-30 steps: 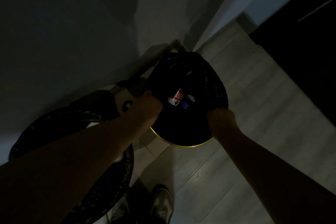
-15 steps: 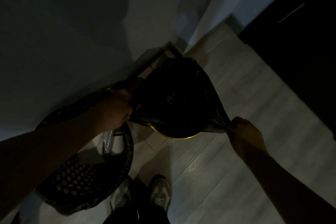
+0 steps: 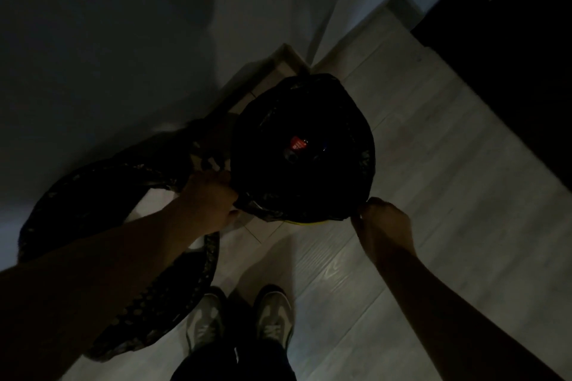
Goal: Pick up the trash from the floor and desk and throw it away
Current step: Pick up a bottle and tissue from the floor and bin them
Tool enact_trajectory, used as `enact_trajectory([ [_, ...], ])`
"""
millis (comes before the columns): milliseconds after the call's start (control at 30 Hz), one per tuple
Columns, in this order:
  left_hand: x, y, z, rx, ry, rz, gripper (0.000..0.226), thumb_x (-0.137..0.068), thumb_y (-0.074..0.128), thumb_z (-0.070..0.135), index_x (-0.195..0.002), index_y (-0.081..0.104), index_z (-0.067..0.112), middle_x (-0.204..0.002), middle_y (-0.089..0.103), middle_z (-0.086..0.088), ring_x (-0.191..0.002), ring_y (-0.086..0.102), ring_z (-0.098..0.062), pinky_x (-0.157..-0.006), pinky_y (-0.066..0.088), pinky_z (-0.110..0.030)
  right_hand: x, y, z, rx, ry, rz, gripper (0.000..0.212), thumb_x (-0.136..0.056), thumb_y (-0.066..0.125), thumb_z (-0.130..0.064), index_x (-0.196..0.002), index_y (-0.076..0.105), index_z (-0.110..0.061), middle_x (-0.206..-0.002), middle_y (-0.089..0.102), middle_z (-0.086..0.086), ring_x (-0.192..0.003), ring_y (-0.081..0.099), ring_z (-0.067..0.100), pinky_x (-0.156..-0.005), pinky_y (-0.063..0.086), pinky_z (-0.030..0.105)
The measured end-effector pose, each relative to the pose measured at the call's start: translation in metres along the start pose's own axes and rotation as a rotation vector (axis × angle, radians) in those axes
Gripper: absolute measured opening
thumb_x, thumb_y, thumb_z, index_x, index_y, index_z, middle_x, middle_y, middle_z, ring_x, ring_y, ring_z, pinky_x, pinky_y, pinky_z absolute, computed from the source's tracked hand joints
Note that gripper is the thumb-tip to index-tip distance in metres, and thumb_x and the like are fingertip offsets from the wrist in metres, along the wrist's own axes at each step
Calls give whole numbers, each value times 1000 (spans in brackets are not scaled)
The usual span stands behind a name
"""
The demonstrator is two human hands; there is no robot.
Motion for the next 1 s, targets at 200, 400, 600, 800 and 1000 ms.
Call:
enact_trajectory([
  [200, 8, -2, -11, -6, -78, -92, 40, -87, 56, 45, -104, 67, 11, -112, 62, -9, -114, 53, -27, -100, 39, -40, 17, 2, -10, 71, -129, -51, 8, -81, 65, 0, -75, 66, -4, -74, 64, 11, -64, 61, 23, -52, 34, 24],
  [400, 10, -48, 19, 121, 99, 140, 33, -58, 88, 20, -79, 71, 1, -82, 65, -20, -74, 64, -38, -60, 55, -41, 35, -13, -11, -187, -33, 64, 33, -88, 58, -26, -119, 57, -13, -105, 65, 5, -88, 63, 20, -68, 54, 30],
  [600, -13, -14, 41, 148, -1, -48, 43, -91, 53, 42, -130, 54, 23, -135, 46, -2, -125, 42, -22, -99, 41, -33, 30, -16, -47, -304, -157, 151, 32, -80, 72, -24, -111, 65, -17, -90, 71, 4, -71, 70, 21, -58, 51, 26],
  [800, 2, -9, 64, 194, 169, 63, 13, -83, 68, 23, -89, 70, 12, -101, 65, -4, -97, 60, -20, -73, 48, -25, 40, -16, -52, -318, -128, 239, 13, -69, 80, -14, -70, 67, -16, -64, 66, -2, -48, 60, 13, -47, 36, 15],
  [1000, 30, 54, 62, -83, 132, -285, 45, -94, 50, 32, -135, 43, 15, -138, 47, -7, -128, 43, -24, -104, 40, -39, 45, 3, -54, -300, -99, 85, 19, -85, 66, -25, -102, 67, -17, -94, 69, 1, -83, 67, 16, -64, 43, 20],
])
Point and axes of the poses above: each hand's wrist, its own x-axis away from the middle knuckle, its own y-axis out of the palm, z = x × y, the point moved 9 cm from there along -x, towards the middle knuckle
